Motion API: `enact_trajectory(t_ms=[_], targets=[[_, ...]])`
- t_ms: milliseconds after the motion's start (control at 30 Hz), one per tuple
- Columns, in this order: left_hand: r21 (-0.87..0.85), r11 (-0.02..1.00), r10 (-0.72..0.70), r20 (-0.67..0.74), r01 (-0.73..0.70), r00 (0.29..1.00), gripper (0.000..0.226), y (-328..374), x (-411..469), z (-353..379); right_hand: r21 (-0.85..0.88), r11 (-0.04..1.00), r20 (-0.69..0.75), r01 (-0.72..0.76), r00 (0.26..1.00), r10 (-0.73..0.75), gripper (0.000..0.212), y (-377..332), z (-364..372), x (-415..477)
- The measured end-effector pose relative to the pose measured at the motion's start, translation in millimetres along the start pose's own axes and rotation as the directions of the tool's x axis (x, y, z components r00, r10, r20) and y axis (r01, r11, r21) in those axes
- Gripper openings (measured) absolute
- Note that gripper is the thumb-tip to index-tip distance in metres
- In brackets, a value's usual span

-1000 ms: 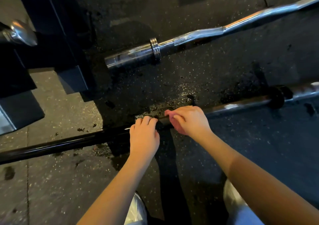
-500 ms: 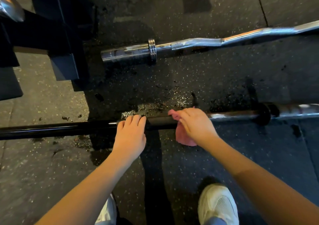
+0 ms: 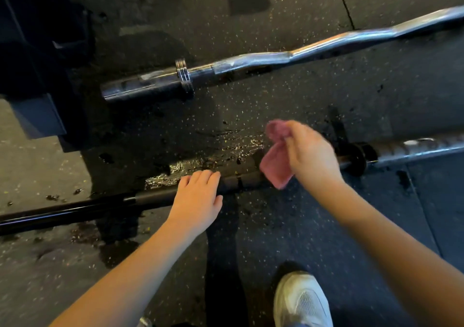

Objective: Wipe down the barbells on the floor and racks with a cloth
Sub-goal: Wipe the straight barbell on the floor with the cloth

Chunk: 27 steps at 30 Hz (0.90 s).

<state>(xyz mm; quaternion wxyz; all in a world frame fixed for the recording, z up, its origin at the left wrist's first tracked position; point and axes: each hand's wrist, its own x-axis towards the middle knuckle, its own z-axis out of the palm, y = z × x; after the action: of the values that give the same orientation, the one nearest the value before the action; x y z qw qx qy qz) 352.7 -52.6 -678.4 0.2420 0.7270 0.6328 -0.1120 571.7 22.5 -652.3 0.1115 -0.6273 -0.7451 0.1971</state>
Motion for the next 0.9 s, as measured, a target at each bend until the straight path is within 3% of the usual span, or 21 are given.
enact_trajectory(t_ms=[100,167,267,367,433,600,733,800,900], targets=[[-0.004,1.000,0.003,0.004,-0.003,1.000,0.051,-1.9,4.0,-0.9,0.080,0.995,-0.177,-0.053,0.982,0.066,0.021,-7.2,-13.8,-3.0],[-0.001,1.000,-0.002,-0.002,0.002,1.000,0.049,-2.1,4.7,-1.4,0.033,0.999,-0.100,-0.018,0.995,0.021,0.025,-9.0,8.9,-10.7],[0.011,1.000,-0.006,-0.028,0.007,1.000,0.046,0.4,6.9,-2.0,-0.095,0.995,0.126,0.044,0.992,-0.032,0.050,-3.8,51.5,-32.3],[0.013,1.000,0.004,-0.034,-0.003,0.999,0.042,3.8,11.5,-2.9,-0.143,0.990,0.174,0.022,0.985,0.003,0.057,-6.5,61.1,-36.2],[0.018,1.000,0.011,-0.032,-0.010,0.999,0.041,5.9,13.5,-3.0,-0.177,0.981,0.187,0.085,0.981,-0.051,0.060,-15.5,63.8,-32.0],[-0.001,1.000,-0.019,-0.015,0.019,1.000,0.042,2.7,13.9,-2.9,-0.113,0.963,0.204,0.243,0.955,-0.217,0.034,9.6,55.3,-25.7],[-0.020,1.000,-0.023,-0.023,0.022,0.999,0.043,4.2,13.4,-1.9,-0.141,0.990,0.006,0.023,1.000,-0.022,0.033,38.9,36.7,-36.6],[-0.008,1.000,-0.027,-0.027,0.026,0.999,0.043,5.3,12.7,-1.0,-0.145,0.985,0.004,-0.089,0.996,0.091,0.033,18.0,46.8,-35.6],[0.016,0.999,-0.031,-0.026,0.032,0.999,0.043,7.9,12.7,-2.4,-0.093,0.995,0.123,0.042,0.992,-0.031,0.033,-23.8,68.2,-32.2]])
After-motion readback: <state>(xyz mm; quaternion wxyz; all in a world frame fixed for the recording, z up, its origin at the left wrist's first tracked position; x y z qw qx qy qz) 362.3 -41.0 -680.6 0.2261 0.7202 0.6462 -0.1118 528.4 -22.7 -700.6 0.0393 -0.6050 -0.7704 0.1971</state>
